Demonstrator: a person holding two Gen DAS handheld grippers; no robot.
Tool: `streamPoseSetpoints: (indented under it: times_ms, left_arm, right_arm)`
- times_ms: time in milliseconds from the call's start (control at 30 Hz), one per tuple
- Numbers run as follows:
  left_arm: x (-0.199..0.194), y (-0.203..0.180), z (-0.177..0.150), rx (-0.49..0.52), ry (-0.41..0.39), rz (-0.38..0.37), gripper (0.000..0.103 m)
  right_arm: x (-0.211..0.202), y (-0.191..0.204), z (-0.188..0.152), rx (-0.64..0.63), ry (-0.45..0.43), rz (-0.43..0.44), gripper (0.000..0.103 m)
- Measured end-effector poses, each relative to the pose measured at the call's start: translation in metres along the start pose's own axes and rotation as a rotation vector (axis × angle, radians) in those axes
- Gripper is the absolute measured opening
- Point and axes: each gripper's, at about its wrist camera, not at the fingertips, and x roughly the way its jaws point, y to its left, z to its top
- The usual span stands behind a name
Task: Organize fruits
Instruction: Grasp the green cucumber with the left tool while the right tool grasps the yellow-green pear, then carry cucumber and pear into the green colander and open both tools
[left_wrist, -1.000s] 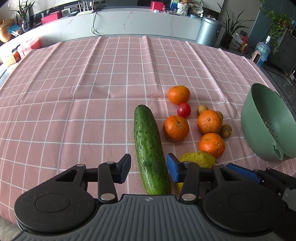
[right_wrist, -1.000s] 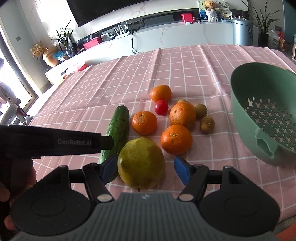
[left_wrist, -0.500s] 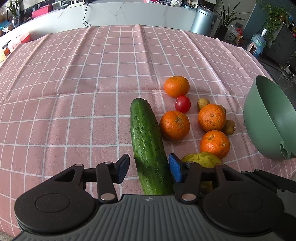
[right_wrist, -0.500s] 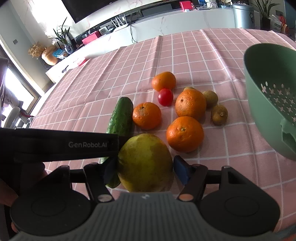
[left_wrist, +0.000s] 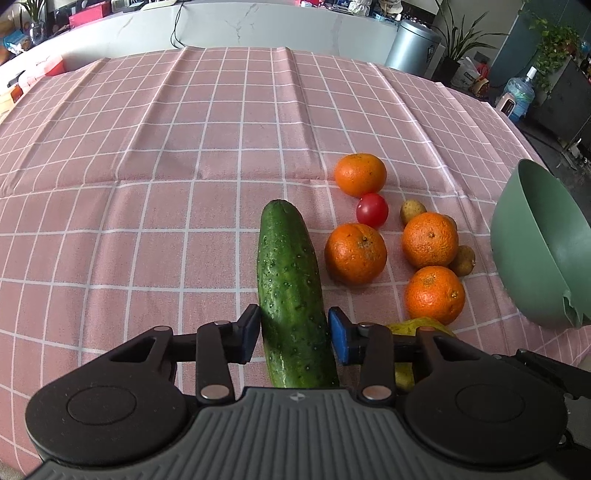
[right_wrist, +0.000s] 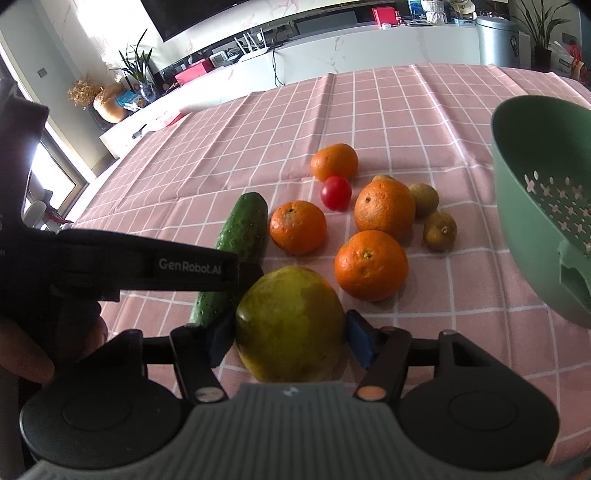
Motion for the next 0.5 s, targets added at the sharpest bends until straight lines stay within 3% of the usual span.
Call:
streamPoseSetpoints:
  times_ms: [133,400,500]
  left_arm:
    - [-0.011,-0.002,-0.004,0.004,-0.035,0.004,0.044]
    - [-0.016,-0.006,-0.028,0.016,0.062,0.023,0.044]
    - [-0.017,-0.011,-0.031,0.047,0.047,0.046,0.045]
  right_arm:
    - [-0.015,-0.002,-0.004,-0.005,-0.021,0.005,0.060]
    - [-0.036,-0.010,-0.016,-0.005,0.006,-0.050,0.061]
    - [-0.040,-0.017,-0.021,0.033,0.012,-0.046,0.061]
